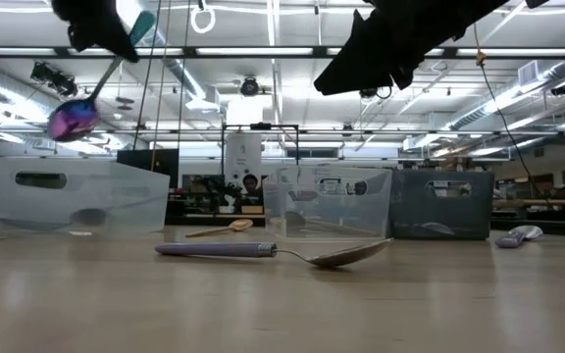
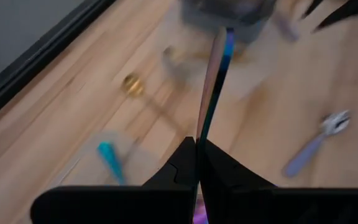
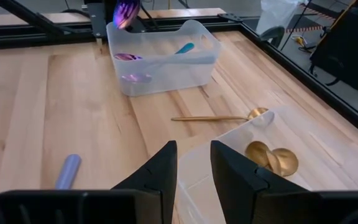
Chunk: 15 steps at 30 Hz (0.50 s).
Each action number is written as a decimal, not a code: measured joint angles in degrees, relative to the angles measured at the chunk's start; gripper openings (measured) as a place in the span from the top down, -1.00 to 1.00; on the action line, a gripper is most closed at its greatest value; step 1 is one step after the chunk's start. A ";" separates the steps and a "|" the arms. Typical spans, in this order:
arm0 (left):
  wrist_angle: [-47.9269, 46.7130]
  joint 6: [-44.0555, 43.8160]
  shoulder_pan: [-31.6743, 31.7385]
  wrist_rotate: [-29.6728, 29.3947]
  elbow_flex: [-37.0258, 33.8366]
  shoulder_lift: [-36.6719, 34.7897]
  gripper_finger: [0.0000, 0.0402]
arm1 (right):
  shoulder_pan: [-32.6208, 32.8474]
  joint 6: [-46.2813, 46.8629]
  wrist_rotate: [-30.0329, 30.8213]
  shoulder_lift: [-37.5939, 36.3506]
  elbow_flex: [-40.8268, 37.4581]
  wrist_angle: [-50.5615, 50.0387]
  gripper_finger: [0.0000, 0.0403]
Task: Sort silverware by color (type)
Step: Put the blue spoon into the left transparent bin
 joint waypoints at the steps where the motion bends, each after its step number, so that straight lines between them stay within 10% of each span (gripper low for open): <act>1: -2.11 -0.53 0.46 0.00 0.00 0.01 0.92 | 0.00 -0.02 0.00 0.00 0.00 0.00 0.47; 15: -8.55 -3.45 2.34 -2.18 -0.04 4.38 0.92 | 0.00 -0.13 -0.06 0.00 -0.02 0.46 0.47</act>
